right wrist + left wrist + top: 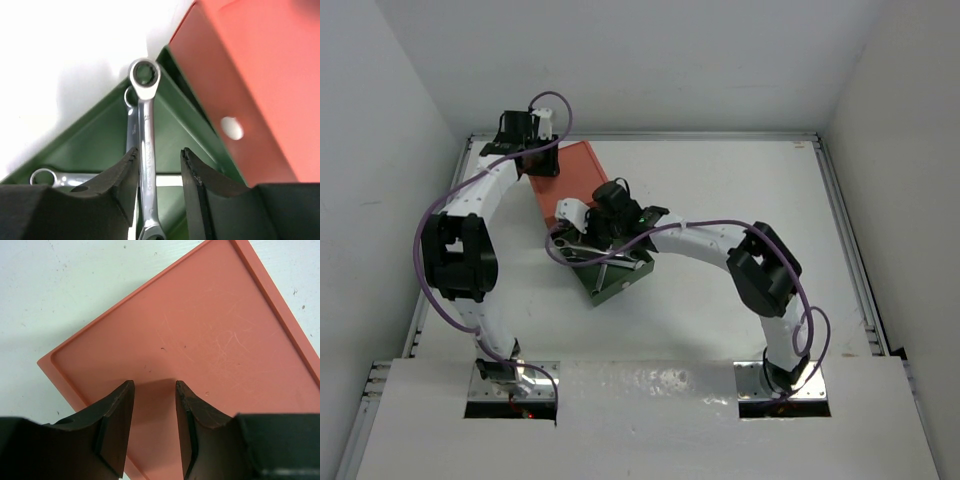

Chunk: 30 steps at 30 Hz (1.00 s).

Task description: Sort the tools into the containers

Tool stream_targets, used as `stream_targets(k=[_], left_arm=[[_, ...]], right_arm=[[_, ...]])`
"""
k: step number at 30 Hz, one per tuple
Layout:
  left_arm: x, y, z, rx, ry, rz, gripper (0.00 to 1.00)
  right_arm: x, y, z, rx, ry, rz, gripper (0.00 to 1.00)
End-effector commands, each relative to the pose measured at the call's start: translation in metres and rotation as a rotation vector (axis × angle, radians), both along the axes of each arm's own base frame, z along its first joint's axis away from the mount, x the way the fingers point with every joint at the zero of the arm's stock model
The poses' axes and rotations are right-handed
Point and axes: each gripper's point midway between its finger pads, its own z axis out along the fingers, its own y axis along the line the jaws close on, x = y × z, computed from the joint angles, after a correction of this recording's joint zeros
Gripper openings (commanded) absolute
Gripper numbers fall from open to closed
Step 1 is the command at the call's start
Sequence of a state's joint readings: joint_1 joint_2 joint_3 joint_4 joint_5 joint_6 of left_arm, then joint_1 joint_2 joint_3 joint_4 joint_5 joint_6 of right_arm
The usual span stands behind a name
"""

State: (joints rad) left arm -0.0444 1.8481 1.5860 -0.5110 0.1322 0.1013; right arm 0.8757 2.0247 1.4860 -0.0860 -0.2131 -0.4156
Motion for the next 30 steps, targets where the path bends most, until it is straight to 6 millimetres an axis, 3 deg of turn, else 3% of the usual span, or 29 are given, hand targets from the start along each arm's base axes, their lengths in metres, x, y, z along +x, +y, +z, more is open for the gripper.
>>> stream_targets(k=[1, 5, 6, 8, 11, 12, 13, 14, 15, 25, 27, 30], left_arm=[[0.003, 0.005, 0.002, -0.003, 0.004, 0.004, 0.36], [0.003, 0.005, 0.002, -0.003, 0.004, 0.002, 0.36], [0.003, 0.005, 0.001, -0.002, 0.005, 0.001, 0.36], [0.004, 0.005, 0.001, -0.006, 0.004, 0.001, 0.36], [0.005, 0.003, 0.000, -0.012, 0.008, -0.001, 0.36], [0.005, 0.003, 0.000, -0.015, 0.008, -0.001, 0.36], [0.005, 0.003, 0.000, -0.015, 0.010, -0.001, 0.36], [0.004, 0.003, 0.001, -0.015, 0.010, -0.003, 0.36], [0.003, 0.003, 0.000, -0.012, 0.012, -0.003, 0.36], [-0.001, 0.004, -0.006, -0.008, 0.023, -0.001, 0.36], [0.000, 0.004, -0.004, -0.009, 0.020, -0.004, 0.36], [0.001, 0.004, -0.004, -0.008, 0.018, -0.001, 0.36]], right_arm=[[0.010, 0.018, 0.081, 0.191, -0.064, -0.034, 0.39], [-0.001, 0.016, 0.121, 0.309, 0.015, -0.095, 0.39], [-0.004, 0.015, 0.123, 0.318, 0.029, -0.102, 0.40], [-0.009, 0.010, 0.109, 0.297, 0.056, -0.113, 0.48], [-0.009, 0.007, 0.070, 0.207, 0.092, -0.108, 0.56], [-0.010, 0.005, 0.037, 0.126, 0.141, -0.110, 0.56], [-0.005, 0.011, 0.038, 0.108, 0.127, -0.094, 0.56], [-0.003, 0.012, 0.026, 0.076, 0.142, -0.093, 0.54], [-0.004, 0.009, -0.003, 0.005, 0.189, -0.097, 0.54], [0.007, 0.015, -0.032, -0.017, 0.183, -0.121, 0.61], [0.006, 0.013, -0.047, -0.045, 0.186, -0.112, 0.58], [0.007, 0.009, -0.063, -0.079, 0.207, -0.133, 0.42]])
